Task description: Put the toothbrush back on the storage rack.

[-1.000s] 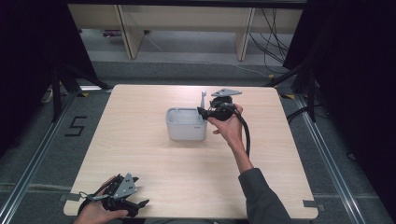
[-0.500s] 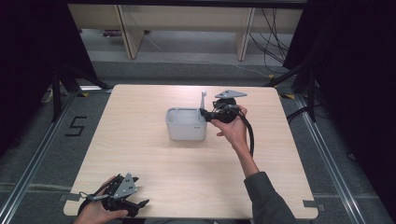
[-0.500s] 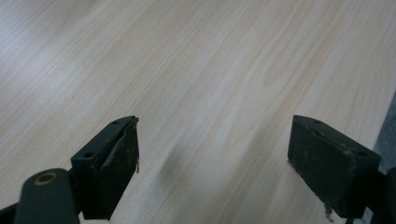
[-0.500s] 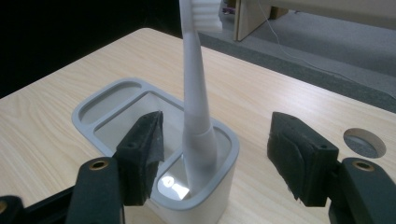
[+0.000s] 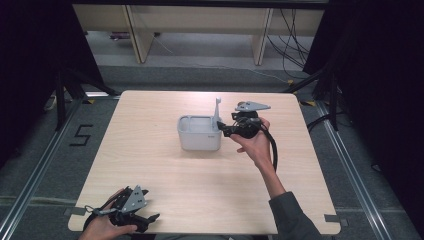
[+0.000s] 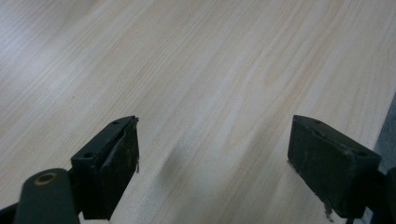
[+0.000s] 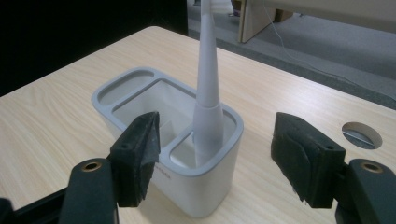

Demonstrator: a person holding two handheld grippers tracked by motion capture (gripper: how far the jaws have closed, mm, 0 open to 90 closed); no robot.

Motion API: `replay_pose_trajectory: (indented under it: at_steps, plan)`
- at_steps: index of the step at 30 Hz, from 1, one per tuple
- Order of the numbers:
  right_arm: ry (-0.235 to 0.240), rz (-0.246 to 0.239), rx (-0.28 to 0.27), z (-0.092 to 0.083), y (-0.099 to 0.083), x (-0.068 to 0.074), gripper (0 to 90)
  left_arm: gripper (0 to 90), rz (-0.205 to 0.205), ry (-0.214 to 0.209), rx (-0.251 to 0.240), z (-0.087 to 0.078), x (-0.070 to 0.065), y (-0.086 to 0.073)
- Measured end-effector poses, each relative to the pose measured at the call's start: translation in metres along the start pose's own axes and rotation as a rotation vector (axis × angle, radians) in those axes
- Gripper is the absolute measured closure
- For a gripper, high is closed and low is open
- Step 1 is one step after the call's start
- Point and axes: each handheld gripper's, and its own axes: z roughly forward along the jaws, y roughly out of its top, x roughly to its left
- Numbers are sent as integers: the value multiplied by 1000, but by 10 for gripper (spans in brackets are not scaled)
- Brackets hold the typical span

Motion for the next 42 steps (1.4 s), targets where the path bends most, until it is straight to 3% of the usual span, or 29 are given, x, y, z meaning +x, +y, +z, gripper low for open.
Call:
replay_pose_trajectory:
  at_steps: [1, 2, 3, 4, 5, 16, 17, 20, 21, 24, 29, 33, 34, 35, 42]
  plan:
    - [0, 0, 0, 0, 0, 0, 334, 163, 0, 0, 0, 0, 0, 0]
    - [-6, 31, -9, -1, -2, 3, 332, 163, 0, 1, 0, 0, 0, 0]
    - [-6, -6, -3, -3, -2, 0, 329, 163, 11, 2, 9, 0, 1, 0]
    - [5, 17, -4, -3, -4, 2, 329, 163, 11, 2, 8, 0, 0, 0]
    - [3, -3, -12, -4, -5, 1, 328, 163, 0, -1, 0, 0, 0, 0]
    - [12, 1, -1, -20, -22, 6, 302, 163, 0, 0, 2, 0, 0, 0]
    - [20, -20, -6, -21, -23, 4, 301, 163, 1, 1, 3, 0, 0, 0]
    - [11, -2, 7, -24, -30, 6, 297, 163, 1, 0, 1, 0, -1, 0]
    - [6, -27, 11, -26, -31, 4, 297, 163, 3, 1, 1, 0, 0, 0]
    - [7, -28, 18, -27, -36, 4, 290, 163, 3, 1, 2, 0, 0, 0]
    - [11, 13, 39, -31, -43, 6, 282, 163, 3, 5, 4, -1, 0, 0]
    - [27, -8, 29, -31, -46, 7, 271, 163, 5, 5, 6, -1, 0, 0]
    - [22, 23, 28, -32, -47, 10, 270, 163, 6, 4, 6, -1, 0, 0]
    - [20, -7, 38, -34, -48, 9, 265, 163, 5, 5, 6, 0, 0, 0]
    - [36, 17, 33, -39, -57, 13, 244, 163, 5, 6, 7, 0, 0, 1]
